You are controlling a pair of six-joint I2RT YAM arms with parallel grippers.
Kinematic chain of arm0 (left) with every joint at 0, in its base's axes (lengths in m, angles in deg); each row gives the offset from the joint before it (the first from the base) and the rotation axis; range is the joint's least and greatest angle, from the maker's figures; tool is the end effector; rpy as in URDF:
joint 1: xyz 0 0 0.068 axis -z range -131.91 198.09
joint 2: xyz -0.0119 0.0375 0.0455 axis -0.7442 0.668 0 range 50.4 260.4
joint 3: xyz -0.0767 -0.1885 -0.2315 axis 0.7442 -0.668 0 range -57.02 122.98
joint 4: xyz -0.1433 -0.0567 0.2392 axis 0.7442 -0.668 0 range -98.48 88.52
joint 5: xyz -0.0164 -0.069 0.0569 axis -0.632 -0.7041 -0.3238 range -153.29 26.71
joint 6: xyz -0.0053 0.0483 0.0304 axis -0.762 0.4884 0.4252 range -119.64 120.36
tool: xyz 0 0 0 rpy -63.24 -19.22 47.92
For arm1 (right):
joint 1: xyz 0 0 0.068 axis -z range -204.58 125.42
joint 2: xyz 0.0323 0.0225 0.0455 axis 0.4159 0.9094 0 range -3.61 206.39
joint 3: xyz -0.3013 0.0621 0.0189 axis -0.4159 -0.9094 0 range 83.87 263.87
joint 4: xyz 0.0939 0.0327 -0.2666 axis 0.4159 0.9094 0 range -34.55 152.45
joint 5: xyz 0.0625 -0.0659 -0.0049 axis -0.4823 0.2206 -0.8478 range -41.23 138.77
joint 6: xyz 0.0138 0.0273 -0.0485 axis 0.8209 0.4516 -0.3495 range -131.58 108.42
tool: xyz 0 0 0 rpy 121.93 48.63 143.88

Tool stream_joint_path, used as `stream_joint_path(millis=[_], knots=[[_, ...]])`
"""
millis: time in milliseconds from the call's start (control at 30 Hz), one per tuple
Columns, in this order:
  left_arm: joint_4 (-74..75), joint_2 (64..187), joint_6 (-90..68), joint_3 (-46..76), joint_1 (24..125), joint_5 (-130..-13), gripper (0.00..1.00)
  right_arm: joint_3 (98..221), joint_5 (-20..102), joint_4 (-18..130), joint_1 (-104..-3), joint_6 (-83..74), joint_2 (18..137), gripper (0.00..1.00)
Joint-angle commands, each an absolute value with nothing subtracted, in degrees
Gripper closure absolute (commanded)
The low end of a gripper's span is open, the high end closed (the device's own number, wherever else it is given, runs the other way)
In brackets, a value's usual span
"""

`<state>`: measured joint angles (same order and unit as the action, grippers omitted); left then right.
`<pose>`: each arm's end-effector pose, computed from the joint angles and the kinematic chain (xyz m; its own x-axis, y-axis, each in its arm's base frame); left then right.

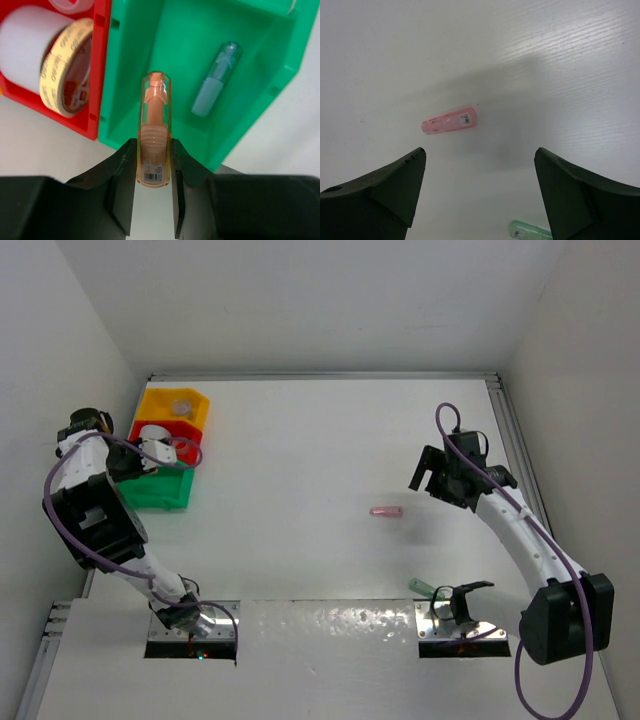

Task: Sort the stationery into containers
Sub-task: Place the pen in the storage box, then move the pen to the center of the board.

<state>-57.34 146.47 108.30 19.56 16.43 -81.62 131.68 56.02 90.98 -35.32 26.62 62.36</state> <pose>0.3083 0.1750 0.2701 -0.1560 0.9648 -0.2116 0.9161 0.2215 0.3342 0.2369 0.0397 0.2688 -0.6912 0.4933 -0.5282 0.4019 0.8698 0.2863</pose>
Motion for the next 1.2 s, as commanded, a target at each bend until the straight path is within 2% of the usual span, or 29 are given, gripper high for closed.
stream_joint_path(millis=[0, 100, 200, 233, 333, 467, 533, 633, 667, 733, 767, 833, 867, 967, 1167], knots=[[-53.1, 147.3, 112.5, 18.1, 17.9, -84.6, 1.0, 131.9, 56.4, 89.5, -35.7, 27.5, 61.6, 0.13], [-49.8, 148.3, 111.1, 17.3, 18.8, -84.6, 1.0, 131.9, 57.1, 90.3, -35.7, 27.3, 61.1, 0.13], [-50.0, 148.8, 111.5, 17.8, 19.0, -83.9, 0.73, 132.3, 57.8, 91.0, -35.7, 26.9, 60.6, 0.12], [-51.5, 149.1, 111.9, 18.1, 18.8, -83.4, 0.59, 132.4, 58.2, 91.3, -35.7, 26.8, 60.4, 0.12], [-55.3, 149.4, 115.3, 19.4, 17.7, -81.8, 0.45, 132.5, 58.5, 91.8, -35.7, 26.7, 60.2, 0.12], [-56.4, 147.7, 117.1, 20.5, 16.7, -82.3, 0.39, 132.4, 58.3, 91.6, -35.7, 26.7, 60.4, 0.11], [-56.4, 145.3, 114.4, 21.9, 17.6, -86.8, 0.33, 132.2, 58.1, 91.6, -35.7, 26.9, 60.4, 0.11], [-53.5, 141.8, 98.2, 26.0, 22.8, -96.6, 0.34, 132.3, 57.7, 91.0, -35.7, 27.4, 60.6, 0.11], [-51.9, 141.2, 85.5, 28.4, 28.3, -97.5, 0.37, 132.4, 57.2, 91.0, -35.4, 27.5, 60.8, 0.11], [-49.5, 140.7, 74.5, 30.5, 36.1, -95.6, 0.4, 132.6, 57.1, 91.3, -34.7, 28.4, 61.0, 0.11], [-49.9, 140.9, 68.4, 31.9, 44.8, -94.6, 0.41, 132.7, 57.1, 91.7, -34.4, 28.8, 61.1, 0.1], [-49.5, 142.8, 62.7, 31.8, 53.9, -91.2, 0.41, 132.7, 57.0, 92.2, -32.9, 29.8, 61.1, 0.09], [-47.9, 143.6, 55.5, 30.7, 61.9, -88.7, 0.41, 132.5, 57.1, 92.7, -32.4, 30.0, 61.0, 0.08], [-41.6, 149.1, 45.8, 30.4, 74.9, -85.8, 0.41, 131.6, 58.2, 93.9, -30.8, 30.7, 59.9, 0.07], [-28.0, 162.1, 34.7, 35.1, 90.0, -84.4, 0.32, 130.4, 63.3, 97.5, -29.2, 29.1, 56.2, 0.07]])
